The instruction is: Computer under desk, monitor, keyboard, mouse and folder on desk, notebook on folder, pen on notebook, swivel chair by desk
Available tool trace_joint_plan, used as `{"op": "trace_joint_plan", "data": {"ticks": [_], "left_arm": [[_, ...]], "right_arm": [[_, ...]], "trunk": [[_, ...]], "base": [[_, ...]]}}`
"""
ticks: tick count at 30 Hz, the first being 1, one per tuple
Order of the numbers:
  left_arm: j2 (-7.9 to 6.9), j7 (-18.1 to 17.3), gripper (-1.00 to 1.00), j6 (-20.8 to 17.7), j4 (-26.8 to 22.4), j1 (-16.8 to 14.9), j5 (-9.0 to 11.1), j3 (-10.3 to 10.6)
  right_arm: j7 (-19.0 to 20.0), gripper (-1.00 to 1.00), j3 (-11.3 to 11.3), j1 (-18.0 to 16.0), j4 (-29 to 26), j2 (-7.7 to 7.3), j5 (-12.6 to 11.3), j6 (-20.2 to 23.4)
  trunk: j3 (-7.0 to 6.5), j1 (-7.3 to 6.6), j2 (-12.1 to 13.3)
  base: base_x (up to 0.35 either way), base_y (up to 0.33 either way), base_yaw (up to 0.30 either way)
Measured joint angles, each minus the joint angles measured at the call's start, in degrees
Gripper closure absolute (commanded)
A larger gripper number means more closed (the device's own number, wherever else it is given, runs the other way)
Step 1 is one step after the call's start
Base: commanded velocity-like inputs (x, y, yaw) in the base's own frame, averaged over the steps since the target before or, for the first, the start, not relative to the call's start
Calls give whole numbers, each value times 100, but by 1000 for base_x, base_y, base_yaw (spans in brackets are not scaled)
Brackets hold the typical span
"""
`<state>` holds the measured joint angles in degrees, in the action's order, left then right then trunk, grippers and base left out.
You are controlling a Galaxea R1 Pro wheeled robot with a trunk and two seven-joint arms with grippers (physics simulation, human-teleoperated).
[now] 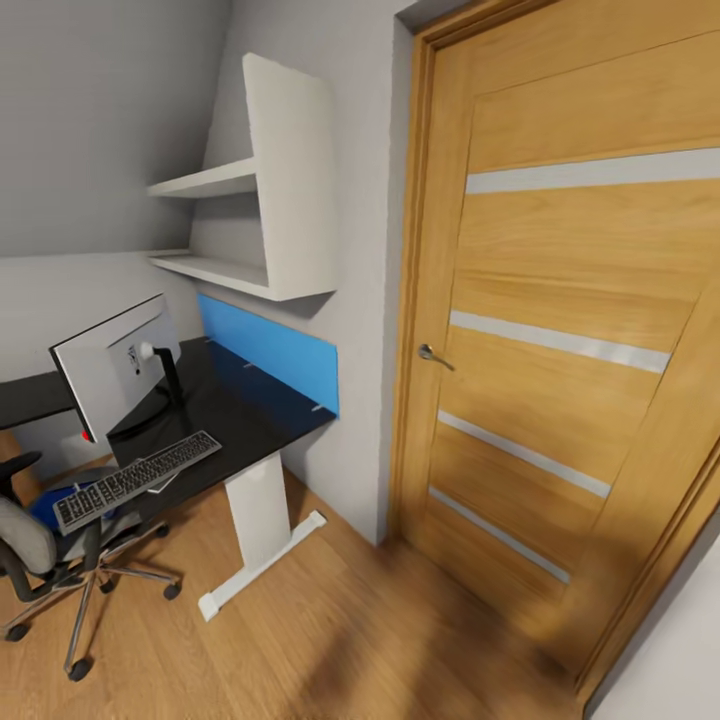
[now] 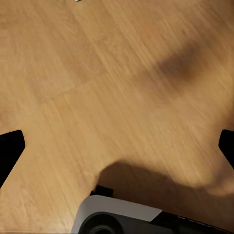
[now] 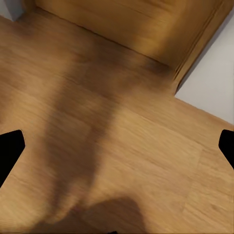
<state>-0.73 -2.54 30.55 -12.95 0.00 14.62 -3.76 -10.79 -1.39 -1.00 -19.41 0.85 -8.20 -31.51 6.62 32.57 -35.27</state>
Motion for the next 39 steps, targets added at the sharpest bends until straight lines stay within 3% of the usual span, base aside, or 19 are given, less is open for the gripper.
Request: {"op": "trace_joint_plan", "data": {"ticks": [9,39], "left_arm": [[0,20,-100,3,0,0,0,1],[0,24,-100,7,0,0,1,0]], "right_arm": [[-5,-100,2,-2,16,0,120,2],[-6,-100,2,-2,32,-9,130,-4]], "trunk": [[62,0,0],[263,0,-1]], "base": [[0,0,218],[0,0,203]]}}
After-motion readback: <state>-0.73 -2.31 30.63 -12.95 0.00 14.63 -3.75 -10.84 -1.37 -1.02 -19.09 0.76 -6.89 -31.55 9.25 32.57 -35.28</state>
